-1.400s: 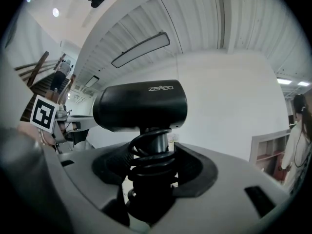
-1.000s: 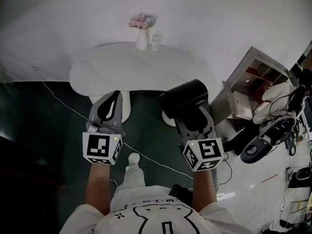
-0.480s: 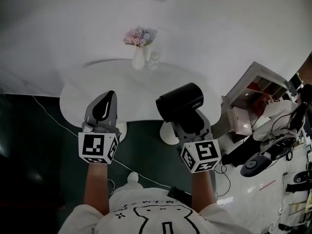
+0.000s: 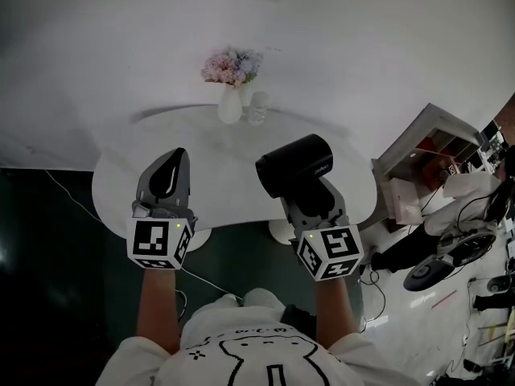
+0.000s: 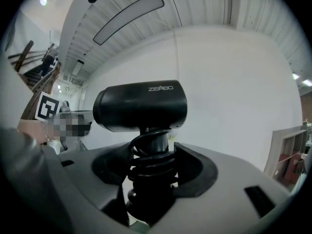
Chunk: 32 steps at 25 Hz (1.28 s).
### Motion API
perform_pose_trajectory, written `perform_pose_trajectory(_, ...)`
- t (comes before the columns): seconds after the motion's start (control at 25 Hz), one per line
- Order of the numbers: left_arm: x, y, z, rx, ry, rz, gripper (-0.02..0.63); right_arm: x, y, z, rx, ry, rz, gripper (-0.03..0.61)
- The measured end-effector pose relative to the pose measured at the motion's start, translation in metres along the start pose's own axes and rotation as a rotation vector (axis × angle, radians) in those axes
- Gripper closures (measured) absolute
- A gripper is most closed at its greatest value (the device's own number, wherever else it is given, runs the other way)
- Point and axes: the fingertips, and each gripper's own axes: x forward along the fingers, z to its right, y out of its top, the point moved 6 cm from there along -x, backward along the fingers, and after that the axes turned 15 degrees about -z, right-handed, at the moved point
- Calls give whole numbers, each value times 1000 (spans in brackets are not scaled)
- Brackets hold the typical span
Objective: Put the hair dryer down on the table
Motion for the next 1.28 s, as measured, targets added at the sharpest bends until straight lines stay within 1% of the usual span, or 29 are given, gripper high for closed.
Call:
perform_pose_trajectory(0.16, 16, -8, -6, -6, -9, -29, 594, 19, -3, 6, 10, 5, -38, 327)
perform_pose_trajectory(0.28, 27, -12, -7, -7, -11, -48, 594, 35, -7, 11, -5, 50, -75, 327)
perform_pose_trajectory(0.52, 56, -23, -10, -17, 16, -82, 594, 83, -9, 20, -161, 140, -151, 327)
perform_pose_trajectory(0.68, 75, -22, -11, -12, 39, -95, 594, 114, -4, 26, -295, 218, -177, 327)
perform_pose_trajectory(0.92, 104, -26, -18, -17, 88, -114, 594, 162, 0, 32, -445, 378, -235, 327)
perform_pose_trajectory(1.08, 124, -27, -18, -24, 121, -123, 594, 191, -7, 35, -558, 504, -320, 327)
perform_pose_trajectory(1.28, 145, -31, -12, -24, 156, -145, 594, 225, -25, 39, -629, 639, -423, 327)
